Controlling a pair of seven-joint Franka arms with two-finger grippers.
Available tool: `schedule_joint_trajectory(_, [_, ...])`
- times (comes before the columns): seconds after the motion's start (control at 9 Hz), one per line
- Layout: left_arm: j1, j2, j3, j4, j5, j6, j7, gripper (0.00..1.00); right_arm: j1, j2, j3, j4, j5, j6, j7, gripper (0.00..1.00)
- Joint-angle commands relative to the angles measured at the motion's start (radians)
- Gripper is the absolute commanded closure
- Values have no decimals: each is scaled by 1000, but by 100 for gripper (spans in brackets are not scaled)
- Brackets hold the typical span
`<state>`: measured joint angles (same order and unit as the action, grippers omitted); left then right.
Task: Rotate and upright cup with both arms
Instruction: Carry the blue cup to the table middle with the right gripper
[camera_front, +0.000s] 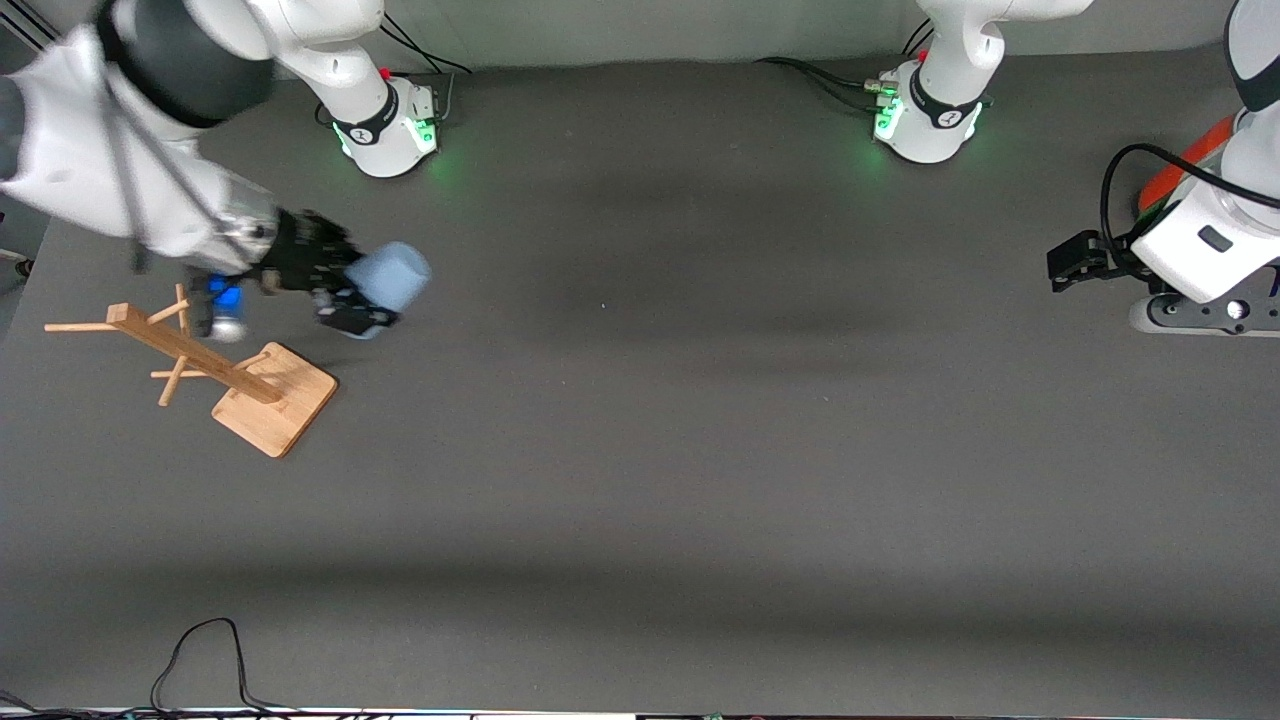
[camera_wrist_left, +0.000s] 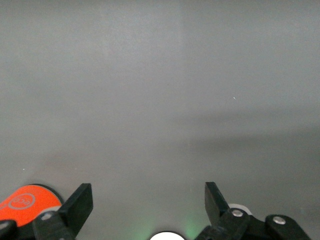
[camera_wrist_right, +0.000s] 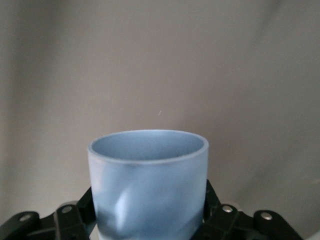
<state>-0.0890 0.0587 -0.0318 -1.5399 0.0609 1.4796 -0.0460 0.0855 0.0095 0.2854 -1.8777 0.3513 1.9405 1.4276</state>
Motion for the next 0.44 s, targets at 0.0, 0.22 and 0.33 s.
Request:
schedule_joint_trajectory(0.0, [-6, 0, 1, 3, 5, -16, 2, 0, -4, 119, 145, 11, -94, 131, 193, 28])
schedule_joint_trajectory(0.22, [-9, 15, 1, 3, 5, -10, 0, 0, 45, 266, 211, 5, -191, 240, 348, 28])
schedule_joint_trajectory(0.33, [-11, 22, 1, 4, 5, -5, 0, 0, 92, 353, 212, 8, -249, 306, 450, 28])
